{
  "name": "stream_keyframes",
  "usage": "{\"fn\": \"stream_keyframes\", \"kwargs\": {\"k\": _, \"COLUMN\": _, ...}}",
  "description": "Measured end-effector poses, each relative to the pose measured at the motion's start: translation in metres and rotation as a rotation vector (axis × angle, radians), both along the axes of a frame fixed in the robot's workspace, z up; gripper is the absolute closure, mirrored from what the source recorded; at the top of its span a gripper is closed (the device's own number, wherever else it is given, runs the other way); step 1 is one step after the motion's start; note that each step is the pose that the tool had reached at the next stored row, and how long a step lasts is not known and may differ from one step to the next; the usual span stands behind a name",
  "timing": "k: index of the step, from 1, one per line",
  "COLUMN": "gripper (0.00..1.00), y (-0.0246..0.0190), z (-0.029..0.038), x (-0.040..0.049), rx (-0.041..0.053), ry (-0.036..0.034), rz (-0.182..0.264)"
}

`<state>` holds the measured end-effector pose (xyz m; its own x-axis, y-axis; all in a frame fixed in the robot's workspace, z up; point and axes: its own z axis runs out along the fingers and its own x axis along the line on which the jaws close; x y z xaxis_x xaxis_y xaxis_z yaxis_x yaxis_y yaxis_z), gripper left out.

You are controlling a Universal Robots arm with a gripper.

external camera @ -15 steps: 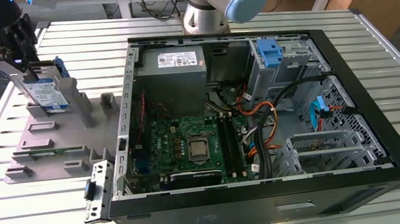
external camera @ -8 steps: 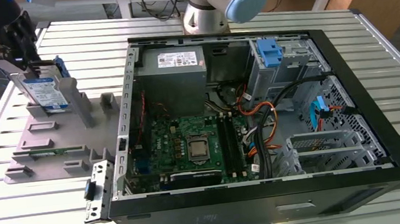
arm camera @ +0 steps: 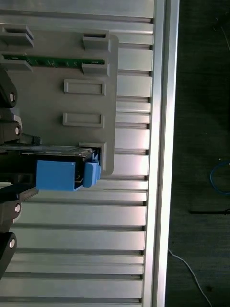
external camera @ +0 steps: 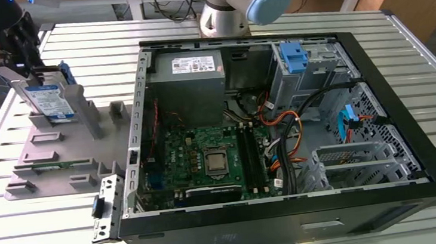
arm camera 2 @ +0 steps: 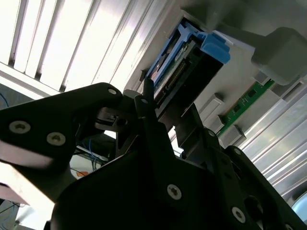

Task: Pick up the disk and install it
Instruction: 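Pick up the disk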

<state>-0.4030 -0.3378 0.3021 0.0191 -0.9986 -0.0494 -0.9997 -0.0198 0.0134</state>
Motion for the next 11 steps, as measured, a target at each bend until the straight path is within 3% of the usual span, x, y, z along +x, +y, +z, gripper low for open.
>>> {"fn": "stream_keyframes", "kwargs": {"k": 11, "gripper": 0.56, "y": -0.0002, "z": -0.0009, "x": 0.0007, "rx": -0.0001, "ry": 0.0000, "rz": 0.000}}
